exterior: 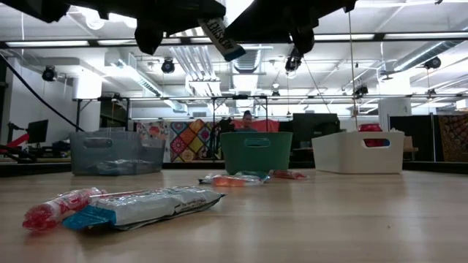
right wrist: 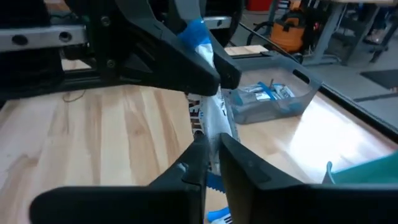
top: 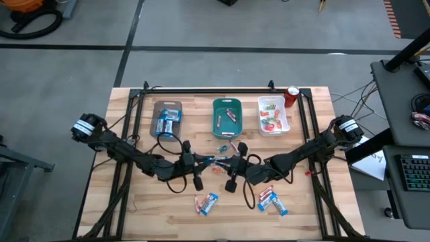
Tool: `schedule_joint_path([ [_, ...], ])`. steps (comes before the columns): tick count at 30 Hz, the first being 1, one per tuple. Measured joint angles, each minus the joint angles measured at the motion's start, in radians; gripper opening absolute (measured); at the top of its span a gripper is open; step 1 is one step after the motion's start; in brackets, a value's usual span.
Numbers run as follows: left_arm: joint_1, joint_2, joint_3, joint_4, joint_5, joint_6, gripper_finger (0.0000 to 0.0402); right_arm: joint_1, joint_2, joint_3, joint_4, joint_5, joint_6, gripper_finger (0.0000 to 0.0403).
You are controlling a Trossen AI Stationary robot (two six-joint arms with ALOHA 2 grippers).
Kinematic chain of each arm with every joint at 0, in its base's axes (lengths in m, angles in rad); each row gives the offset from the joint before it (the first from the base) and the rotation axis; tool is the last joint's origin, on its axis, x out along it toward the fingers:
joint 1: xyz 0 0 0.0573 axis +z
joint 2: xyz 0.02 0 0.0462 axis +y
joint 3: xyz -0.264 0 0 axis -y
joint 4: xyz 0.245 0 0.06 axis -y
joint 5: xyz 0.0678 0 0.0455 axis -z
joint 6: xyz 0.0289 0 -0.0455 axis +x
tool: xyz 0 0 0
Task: Sort candy
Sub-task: Put the white chocolate into the black bin
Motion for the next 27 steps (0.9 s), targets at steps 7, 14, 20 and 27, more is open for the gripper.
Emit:
schedule_joint_path([
  [7, 0.003, -0.191, 0.003, -0.569, -0.202, -0.161, 0.0009, -0.003, -0.018, 0.000, -0.008, 0.062, 0.039, 0.0080],
  [14, 0.138, -0.454, 0.004, -1.382, -0.250, -0.637, 0.0009, -0.003, -0.022, 0.000, -0.010, 0.062, 0.045, 0.0097],
  [20, 0.372, -0.543, 0.001, -1.663, -0.101, -0.744, 0.0009, -0.003, -0.022, 0.000, -0.010, 0.061, 0.062, 0.0105],
  [27, 0.622, -0.532, -0.004, -1.581, 0.225, -0.399, 0.0009, -0.003, -0.022, 0.000, -0.012, 0.059, 0.065, 0.0112],
])
